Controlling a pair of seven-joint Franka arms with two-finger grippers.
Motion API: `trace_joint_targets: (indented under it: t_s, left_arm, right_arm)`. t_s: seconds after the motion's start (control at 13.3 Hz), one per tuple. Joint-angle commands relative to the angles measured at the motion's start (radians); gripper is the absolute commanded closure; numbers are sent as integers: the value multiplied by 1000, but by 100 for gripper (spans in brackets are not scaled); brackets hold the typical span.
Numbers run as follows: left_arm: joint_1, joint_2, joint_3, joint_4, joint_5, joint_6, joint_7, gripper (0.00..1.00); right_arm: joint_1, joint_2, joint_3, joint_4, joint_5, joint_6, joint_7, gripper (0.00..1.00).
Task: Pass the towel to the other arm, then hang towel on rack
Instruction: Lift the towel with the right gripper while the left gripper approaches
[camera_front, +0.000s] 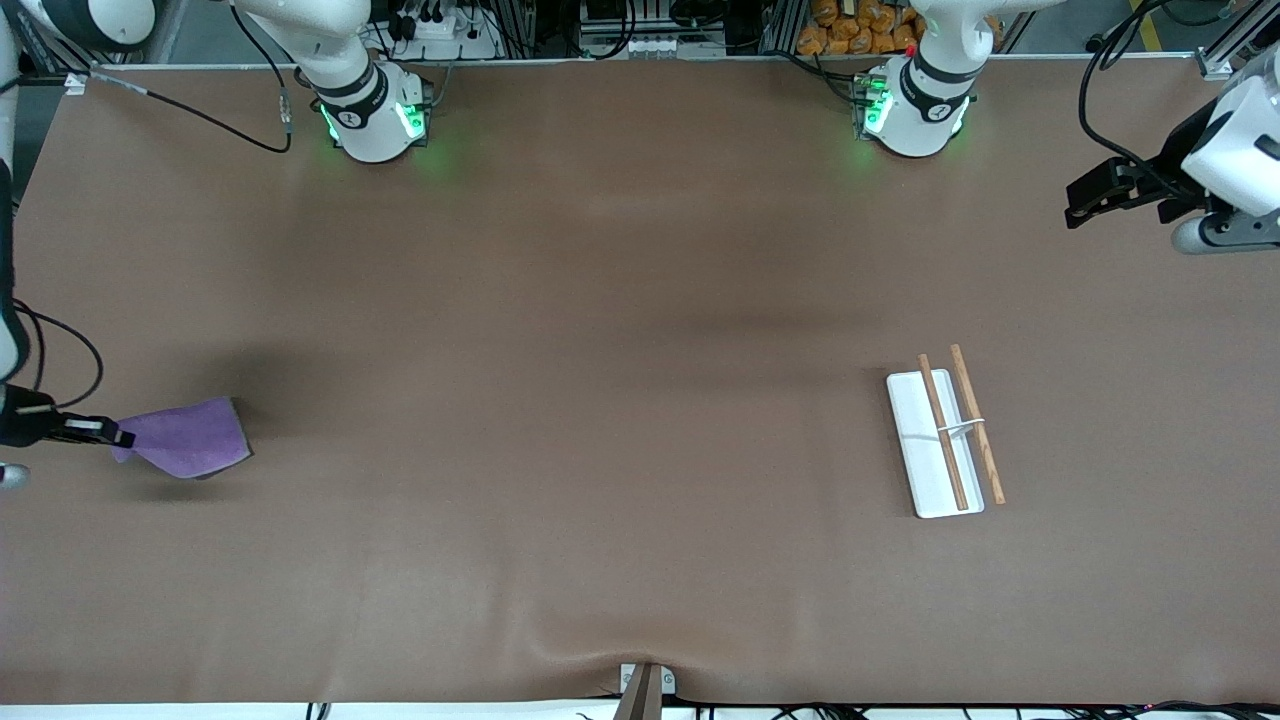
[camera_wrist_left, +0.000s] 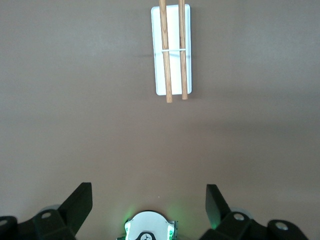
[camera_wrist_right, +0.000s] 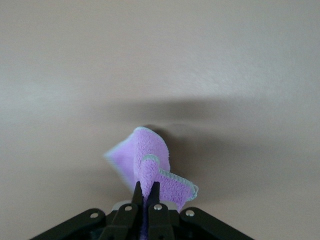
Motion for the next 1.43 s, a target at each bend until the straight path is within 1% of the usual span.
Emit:
trace_joint_targets:
  t_s: [0.0, 0.15, 0.3, 0.53, 0.75, 0.9, 1.06, 1.13, 1.28, 1.36]
  left_arm:
    - [2, 19, -2, 3, -12, -16, 20, 0]
    - [-7, 31, -3, 3, -12, -16, 22, 0]
    - [-27, 32, -5, 4, -12, -16, 20, 0]
    - [-27, 36, -5, 6, -12, -16, 20, 0]
    - [-15, 29, -3, 1, -14, -18, 11, 0]
    - [-18, 20, -5, 1, -12, -27, 9, 0]
    - [-18, 17, -5, 3, -12, -33, 11, 0]
    - [-18, 17, -5, 3, -12, -35, 16, 0]
    - [-18, 17, -5, 1, -12, -33, 23, 0]
    - [-18, 17, -6, 1, -12, -33, 23, 0]
  right_arm:
    - [12, -79, 6, -15, -13, -33, -101, 100]
    - [36, -112, 6, -15, -9, -69, -115, 100]
    - [61, -122, 15, -9, -6, -105, -116, 100]
    - [64, -134, 72, 0, -6, -105, -116, 100]
    - [69, -145, 144, 66, -6, -126, -114, 100]
    - [69, -171, 186, 74, -6, -142, -105, 100]
    - [72, -194, 212, 72, -7, -160, -103, 100]
    - [78, -195, 219, 72, -6, -190, -93, 100]
    - [109, -199, 221, 74, -6, -236, -31, 100]
    - [133, -200, 221, 74, -4, -234, -24, 100]
